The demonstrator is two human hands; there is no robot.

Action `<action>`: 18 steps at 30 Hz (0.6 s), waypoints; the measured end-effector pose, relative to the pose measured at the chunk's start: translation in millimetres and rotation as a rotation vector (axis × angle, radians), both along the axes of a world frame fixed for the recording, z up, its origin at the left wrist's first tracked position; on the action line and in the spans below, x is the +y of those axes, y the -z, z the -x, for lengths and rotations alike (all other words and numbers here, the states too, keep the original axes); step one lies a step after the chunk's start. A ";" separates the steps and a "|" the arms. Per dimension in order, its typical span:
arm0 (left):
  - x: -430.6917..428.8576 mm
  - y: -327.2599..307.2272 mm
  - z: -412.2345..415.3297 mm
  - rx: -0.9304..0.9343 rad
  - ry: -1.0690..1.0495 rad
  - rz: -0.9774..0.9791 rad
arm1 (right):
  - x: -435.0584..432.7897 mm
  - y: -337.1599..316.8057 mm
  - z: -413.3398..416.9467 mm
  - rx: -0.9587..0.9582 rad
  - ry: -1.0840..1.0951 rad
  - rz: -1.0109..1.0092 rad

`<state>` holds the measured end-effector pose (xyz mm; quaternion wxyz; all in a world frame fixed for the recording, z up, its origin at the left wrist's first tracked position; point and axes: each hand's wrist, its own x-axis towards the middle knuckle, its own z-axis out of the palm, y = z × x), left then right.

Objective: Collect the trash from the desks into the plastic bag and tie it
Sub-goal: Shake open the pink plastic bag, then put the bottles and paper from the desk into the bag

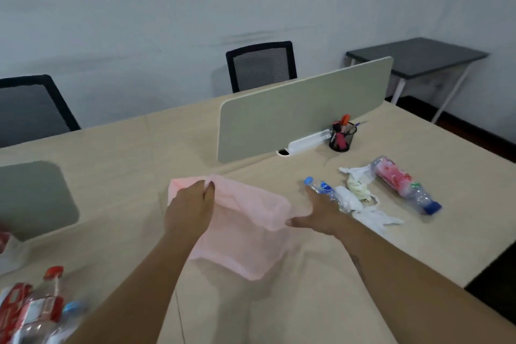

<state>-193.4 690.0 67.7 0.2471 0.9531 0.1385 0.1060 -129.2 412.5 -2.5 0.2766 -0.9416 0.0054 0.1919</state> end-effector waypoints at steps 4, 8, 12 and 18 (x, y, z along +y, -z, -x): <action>-34.7 19.0 -24.6 0.038 -0.019 0.079 | -47.6 12.4 -8.7 -0.140 0.061 0.302; -61.0 36.3 -52.2 0.093 -0.083 0.165 | -83.9 27.4 -29.4 -0.157 0.026 0.426; -81.5 49.6 -73.7 0.162 -0.125 0.182 | -96.8 45.4 -57.6 -0.124 -0.033 0.458; -103.1 71.7 -82.4 0.179 -0.128 0.231 | -89.8 65.4 -88.0 -0.062 -0.026 0.336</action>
